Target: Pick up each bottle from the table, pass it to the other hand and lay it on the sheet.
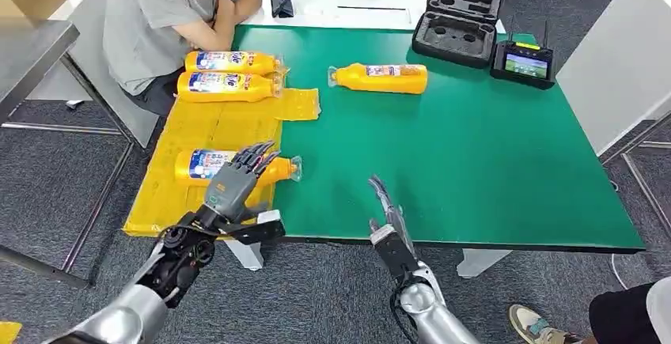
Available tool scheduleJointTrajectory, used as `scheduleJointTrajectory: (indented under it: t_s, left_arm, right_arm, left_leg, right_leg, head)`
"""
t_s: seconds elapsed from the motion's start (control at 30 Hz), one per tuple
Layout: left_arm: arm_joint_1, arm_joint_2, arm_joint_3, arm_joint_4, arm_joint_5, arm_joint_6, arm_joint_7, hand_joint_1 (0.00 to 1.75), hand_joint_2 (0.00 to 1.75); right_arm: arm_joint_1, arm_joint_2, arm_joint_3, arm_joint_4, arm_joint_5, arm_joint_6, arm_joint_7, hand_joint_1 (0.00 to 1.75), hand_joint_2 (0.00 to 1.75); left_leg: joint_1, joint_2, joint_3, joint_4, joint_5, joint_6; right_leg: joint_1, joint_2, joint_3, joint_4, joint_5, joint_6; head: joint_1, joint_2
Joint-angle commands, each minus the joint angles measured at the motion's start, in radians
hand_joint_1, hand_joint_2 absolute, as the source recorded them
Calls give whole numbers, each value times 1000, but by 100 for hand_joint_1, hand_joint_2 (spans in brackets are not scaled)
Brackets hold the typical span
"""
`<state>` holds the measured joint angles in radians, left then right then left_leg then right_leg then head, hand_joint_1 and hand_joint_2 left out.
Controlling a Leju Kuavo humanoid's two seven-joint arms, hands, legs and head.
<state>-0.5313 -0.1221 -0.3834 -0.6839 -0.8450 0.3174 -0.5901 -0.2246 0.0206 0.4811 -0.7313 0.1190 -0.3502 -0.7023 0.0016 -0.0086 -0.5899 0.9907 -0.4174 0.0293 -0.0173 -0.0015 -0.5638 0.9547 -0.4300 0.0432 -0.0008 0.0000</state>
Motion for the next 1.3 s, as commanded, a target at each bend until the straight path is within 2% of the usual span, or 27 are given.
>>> scheduleJointTrajectory:
  t_s: [0.03, 0.1, 0.17, 0.37, 0.5, 0.87, 1.03, 1.3]
  left_arm:
    - [82, -12, 62, -119, 115, 14, -79, 0, 175]
    - [121, -29, 71, -148, 212, 11, -108, 0, 175]
    - [191, -14, 23, -260, 383, -23, -108, 0, 175]
    - [234, 10, -11, -333, 574, -114, -108, 0, 175]
    - [258, 12, -1, -372, 690, -195, -108, 0, 175]
    - [264, 12, 6, -379, 708, -213, -108, 0, 175]
    - [286, 8, 36, -381, 700, -230, -108, 0, 175]
    - [283, -5, 16, -376, 679, -280, -108, 0, 175]
  right_arm:
    - [24, -8, -36, -143, -16, -38, 4, 0, 0]
    - [42, 3, -47, -199, -22, -49, 4, 0, 0]
    - [70, 19, -58, -264, -28, -61, 4, 0, 0]
    - [106, 25, -61, -317, -20, -69, 4, 0, 0]
    - [125, 45, -120, -333, -38, -75, 4, 0, 0]
    - [127, 51, -136, -336, -42, -76, 4, 0, 0]
    - [134, 87, -250, -391, -45, -190, 4, 0, 0]
    - [144, 78, -234, -418, -43, -193, 4, 0, 0]
  left_leg:
    - [1, 1, 1, 1, -1, -2]
    - [1, 3, 3, 2, -2, -2]
    - [1, 4, 3, 1, -3, -1]
    - [1, 2, 3, 1, -2, -2]
    - [1, 2, 2, 2, -2, -2]
    - [0, 1, 2, 0, -1, -1]
    - [0, 1, 1, 0, 0, -1]
    - [0, 1, 1, 0, 0, -1]
  right_leg:
    - [1, 1, 1, 1, -1, -2]
    - [1, 2, 2, 2, -1, -3]
    - [1, 3, 2, 1, -2, -2]
    - [1, 1, 2, 1, -2, -2]
    - [1, 2, 2, 2, -2, -3]
    - [1, 1, 1, 0, -1, -2]
    - [0, 1, 0, 0, 0, -1]
    - [0, 0, 1, 0, -1, -2]
  head:
    - [0, 0]
    - [0, 0]
    - [0, 0]
    - [0, 0]
    - [0, 0]
    - [0, 0]
    - [0, 0]
    - [0, 0]
